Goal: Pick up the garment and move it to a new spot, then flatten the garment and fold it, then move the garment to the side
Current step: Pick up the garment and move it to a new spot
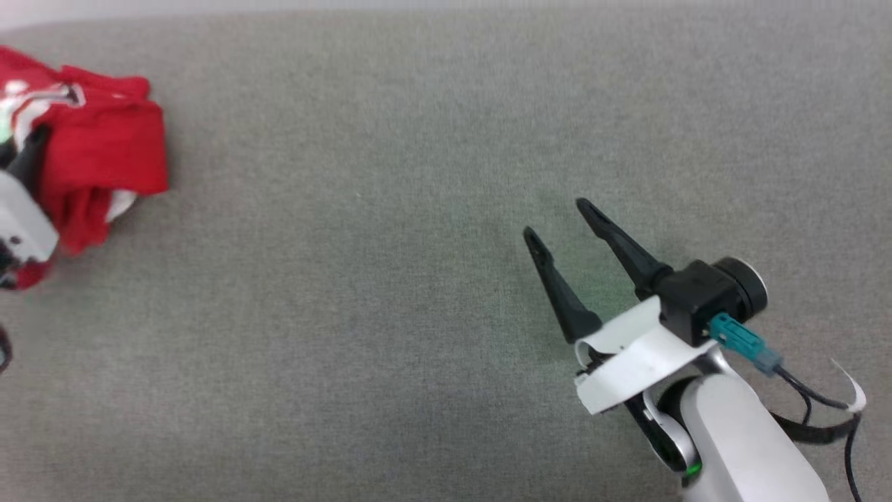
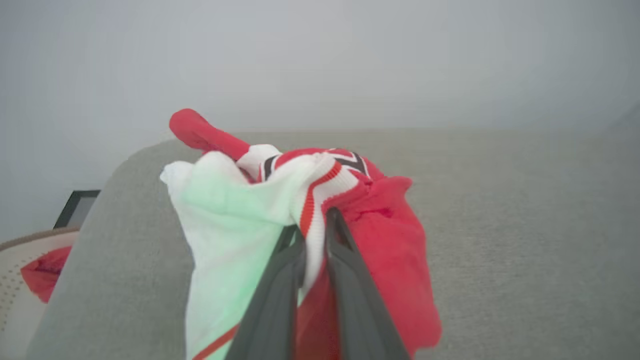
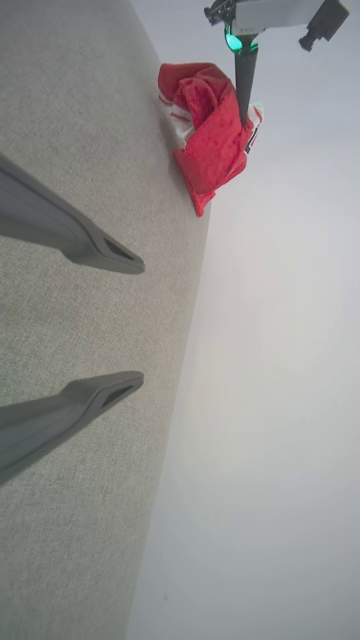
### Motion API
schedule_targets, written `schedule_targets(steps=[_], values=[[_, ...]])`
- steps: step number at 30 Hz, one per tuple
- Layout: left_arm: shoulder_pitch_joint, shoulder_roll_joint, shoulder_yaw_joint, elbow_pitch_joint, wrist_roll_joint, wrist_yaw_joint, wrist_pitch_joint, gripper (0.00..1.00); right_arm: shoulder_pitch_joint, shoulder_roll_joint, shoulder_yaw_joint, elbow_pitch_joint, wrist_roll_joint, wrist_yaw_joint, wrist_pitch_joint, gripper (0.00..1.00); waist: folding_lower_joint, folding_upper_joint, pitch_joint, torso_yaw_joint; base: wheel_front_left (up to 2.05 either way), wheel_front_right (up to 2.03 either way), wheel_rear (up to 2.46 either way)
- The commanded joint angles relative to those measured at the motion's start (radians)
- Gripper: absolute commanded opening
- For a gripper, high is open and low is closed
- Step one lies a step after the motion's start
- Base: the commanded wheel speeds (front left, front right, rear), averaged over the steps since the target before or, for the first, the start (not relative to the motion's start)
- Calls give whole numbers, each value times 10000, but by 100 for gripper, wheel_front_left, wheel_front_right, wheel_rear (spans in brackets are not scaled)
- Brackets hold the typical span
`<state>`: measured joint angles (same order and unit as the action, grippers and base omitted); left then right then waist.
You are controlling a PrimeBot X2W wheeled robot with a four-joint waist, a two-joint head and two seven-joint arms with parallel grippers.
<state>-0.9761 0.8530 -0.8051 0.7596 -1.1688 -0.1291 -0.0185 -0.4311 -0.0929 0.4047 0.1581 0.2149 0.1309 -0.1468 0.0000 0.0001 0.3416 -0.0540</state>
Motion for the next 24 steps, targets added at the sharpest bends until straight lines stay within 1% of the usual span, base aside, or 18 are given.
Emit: schedule_targets(steps=[1, 5, 7, 9, 12, 17, 19, 21, 24], values=[[-222, -32, -136, -227, 155, -24, -204, 0, 224, -45, -120, 30, 73, -3, -94, 100, 0, -1, -504, 99, 0, 0, 0], [-578, -47, -790, -1335, 477, -24, -721, 0, 617, -21, -465, 32, 209, -3, -241, 100, 0, -1, -762, -33, 0, 0, 0], [-821, 47, -1220, -1969, 764, -23, -869, 0, 799, 13, -603, 12, 275, -3, -320, 100, 0, -1, -867, -163, 0, 0, 0], [-1037, 16, -1648, -2686, 902, -21, -891, 0, 989, 40, -754, -4, 351, -3, -404, 100, 0, -1, -986, -304, 0, 0, 0], [-1347, 73, -2359, -3958, 941, -21, -767, 0, 1221, 90, -948, -51, 459, -3, -501, 100, 0, -1, -1110, -585, 0, 0, 0], [-2018, 414, -3567, -6191, 711, -11, -470, 0, 1513, 192, -1329, -204, 590, -3, -694, 100, 0, -1, -1138, -1212, 0, 0, 0], [-2301, 451, -4019, -7091, 440, -11, -352, 0, 1630, 233, -1525, -268, 625, -3, -770, 100, 0, -1, -1081, -1470, 0, 0, 0], [-2659, 500, -4329, -7902, 284, -11, -186, 0, 1721, 272, -1742, -362, 678, -3, -840, 100, 0, -1, -959, -1706, 0, 0, 0], [-2906, 389, -4660, -8765, 314, -11, 141, 0, 1840, 330, -1951, -469, 750, -3, -932, 100, 0, -1, -752, -2055, 0, 0, 0]])
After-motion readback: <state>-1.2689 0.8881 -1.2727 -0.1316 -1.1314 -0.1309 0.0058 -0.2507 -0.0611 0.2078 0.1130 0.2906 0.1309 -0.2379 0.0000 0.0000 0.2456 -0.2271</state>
